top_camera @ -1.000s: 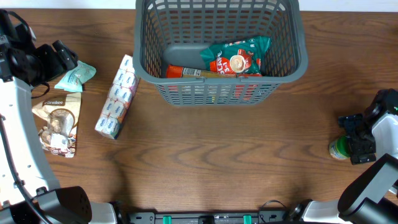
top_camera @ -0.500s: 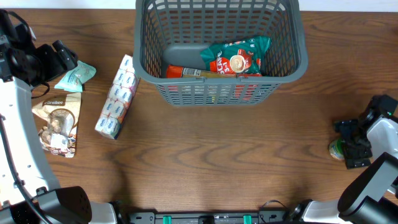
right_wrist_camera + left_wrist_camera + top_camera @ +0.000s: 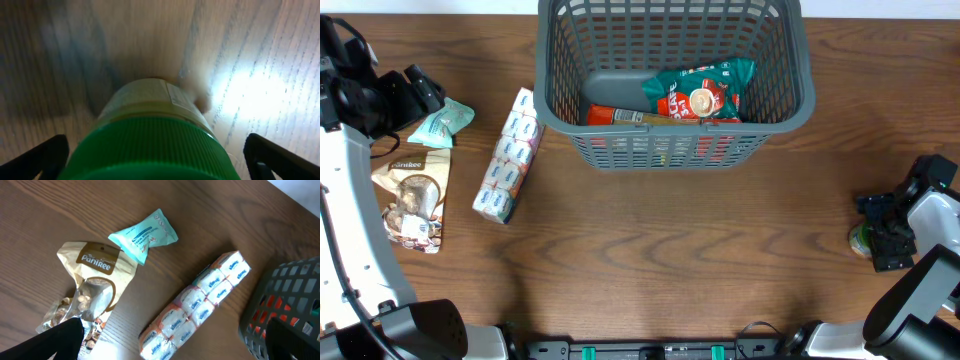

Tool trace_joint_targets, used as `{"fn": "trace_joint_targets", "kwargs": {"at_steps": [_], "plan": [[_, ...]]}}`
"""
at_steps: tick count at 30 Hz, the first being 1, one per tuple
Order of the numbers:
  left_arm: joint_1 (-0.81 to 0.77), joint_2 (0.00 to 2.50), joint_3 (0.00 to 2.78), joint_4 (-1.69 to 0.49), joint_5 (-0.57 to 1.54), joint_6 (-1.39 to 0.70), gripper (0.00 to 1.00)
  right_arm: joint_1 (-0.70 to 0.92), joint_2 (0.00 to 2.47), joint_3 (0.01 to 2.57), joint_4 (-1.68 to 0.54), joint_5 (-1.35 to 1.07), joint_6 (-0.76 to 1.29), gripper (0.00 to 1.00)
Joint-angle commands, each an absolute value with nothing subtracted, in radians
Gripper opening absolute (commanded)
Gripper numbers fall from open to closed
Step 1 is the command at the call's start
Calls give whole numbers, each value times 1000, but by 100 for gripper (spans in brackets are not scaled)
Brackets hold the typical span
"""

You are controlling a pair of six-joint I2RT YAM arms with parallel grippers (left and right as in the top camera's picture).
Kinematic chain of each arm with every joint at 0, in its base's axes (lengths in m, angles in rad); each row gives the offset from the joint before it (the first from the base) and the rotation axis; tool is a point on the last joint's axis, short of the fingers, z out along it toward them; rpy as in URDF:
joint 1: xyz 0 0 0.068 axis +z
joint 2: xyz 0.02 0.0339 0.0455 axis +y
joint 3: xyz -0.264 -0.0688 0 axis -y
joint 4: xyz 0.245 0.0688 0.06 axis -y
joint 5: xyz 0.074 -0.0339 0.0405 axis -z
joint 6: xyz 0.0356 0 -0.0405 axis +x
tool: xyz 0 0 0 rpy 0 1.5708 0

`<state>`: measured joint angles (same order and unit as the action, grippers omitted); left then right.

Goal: Pack container
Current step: 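Grasp the jar by its lid with right gripper and lift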

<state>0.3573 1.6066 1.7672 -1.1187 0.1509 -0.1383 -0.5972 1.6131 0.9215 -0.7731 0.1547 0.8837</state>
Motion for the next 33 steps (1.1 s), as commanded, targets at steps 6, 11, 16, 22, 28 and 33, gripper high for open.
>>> {"fn": "trace_joint_targets", "kwargs": {"at_steps": [6, 11, 16, 22, 28, 33], "plan": [[359, 1608, 1769, -1120, 153, -147, 98, -604, 1623, 916, -748, 149, 898, 98], [359, 1608, 1769, -1120, 153, -147, 99, -604, 1623, 916, -747, 149, 897, 94], [359, 1608, 1769, -1120, 153, -147, 99, -604, 1623, 916, -743, 149, 897, 77], [359, 1608, 1769, -1120, 153, -147, 99, -604, 1623, 916, -740, 149, 896, 16], [359, 1608, 1769, -1120, 153, -147, 99, -604, 1623, 916, -733, 145, 862, 1], [359, 1608, 1769, -1120, 153, -147, 99, -604, 1622, 918, -726, 130, 853, 1]]}}
